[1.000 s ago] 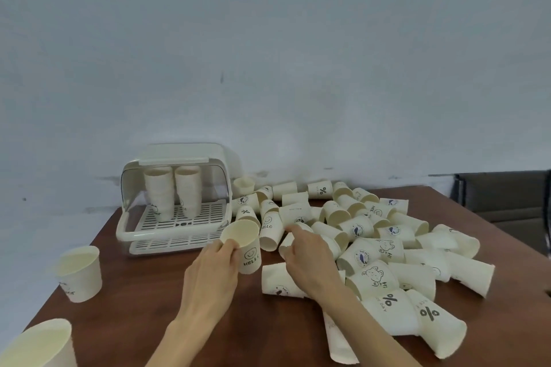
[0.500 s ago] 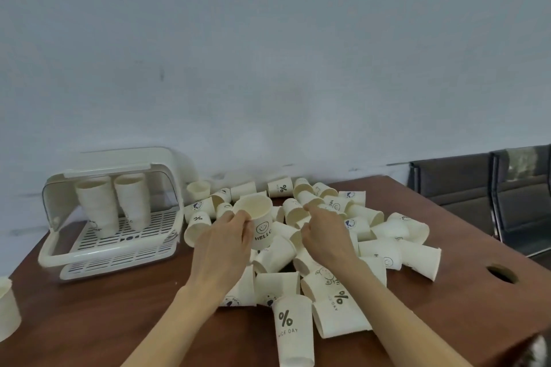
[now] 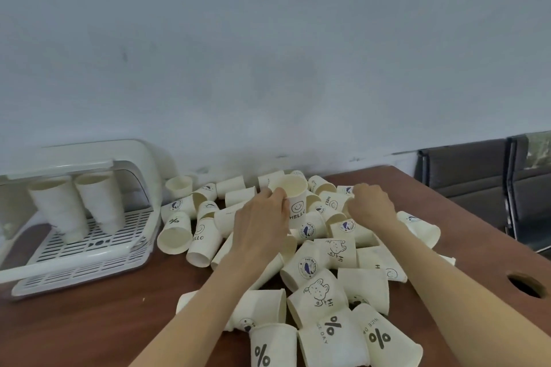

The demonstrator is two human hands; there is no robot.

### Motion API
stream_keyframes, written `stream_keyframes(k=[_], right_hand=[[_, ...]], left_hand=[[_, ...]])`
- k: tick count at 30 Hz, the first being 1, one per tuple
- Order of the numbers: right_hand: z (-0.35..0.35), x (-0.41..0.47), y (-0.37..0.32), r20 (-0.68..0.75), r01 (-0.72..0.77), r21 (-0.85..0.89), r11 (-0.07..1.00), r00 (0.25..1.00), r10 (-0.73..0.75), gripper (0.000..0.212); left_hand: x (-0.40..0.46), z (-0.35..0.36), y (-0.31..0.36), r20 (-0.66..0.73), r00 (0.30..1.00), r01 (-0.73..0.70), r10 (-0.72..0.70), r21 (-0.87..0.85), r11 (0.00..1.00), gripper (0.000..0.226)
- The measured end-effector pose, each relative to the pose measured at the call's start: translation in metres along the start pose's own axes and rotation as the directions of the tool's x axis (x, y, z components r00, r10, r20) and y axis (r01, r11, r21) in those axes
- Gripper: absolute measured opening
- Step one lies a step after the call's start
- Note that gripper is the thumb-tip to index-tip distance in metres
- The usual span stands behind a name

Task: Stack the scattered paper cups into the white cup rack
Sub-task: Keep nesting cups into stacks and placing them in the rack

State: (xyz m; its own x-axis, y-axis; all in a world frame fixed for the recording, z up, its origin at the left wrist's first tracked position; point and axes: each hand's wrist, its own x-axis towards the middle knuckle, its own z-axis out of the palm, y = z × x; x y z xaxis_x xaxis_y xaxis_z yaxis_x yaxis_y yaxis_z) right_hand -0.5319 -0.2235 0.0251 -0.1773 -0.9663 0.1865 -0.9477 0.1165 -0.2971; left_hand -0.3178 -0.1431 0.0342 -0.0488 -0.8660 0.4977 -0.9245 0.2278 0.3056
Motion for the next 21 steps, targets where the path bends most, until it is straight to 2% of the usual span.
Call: stream_keyframes(k=[5,13,21], right_hand=[[0.009,0.040,0.016,0.009,-0.045,-0.048,0.998,0.999,0.046,0.003],[0.026,0.090,0.031,0.072,-0.231,-0.001,0.973,0.971,0.230,0.027],[0.048,0.121,0.043,0.191,-0.377,0.082,0.923,0.914,0.357,0.019]], left_hand=[[0.021,0.017,0.002,0.013,0.999,0.029,-0.029,0.032,0.999,0.028],[0.035,0.040,0.005,0.013,0.998,0.055,-0.056,0.069,0.996,0.028],[0.044,0.055,0.008,-0.017,0.998,0.066,-0.065,0.054,0.996,0.028]])
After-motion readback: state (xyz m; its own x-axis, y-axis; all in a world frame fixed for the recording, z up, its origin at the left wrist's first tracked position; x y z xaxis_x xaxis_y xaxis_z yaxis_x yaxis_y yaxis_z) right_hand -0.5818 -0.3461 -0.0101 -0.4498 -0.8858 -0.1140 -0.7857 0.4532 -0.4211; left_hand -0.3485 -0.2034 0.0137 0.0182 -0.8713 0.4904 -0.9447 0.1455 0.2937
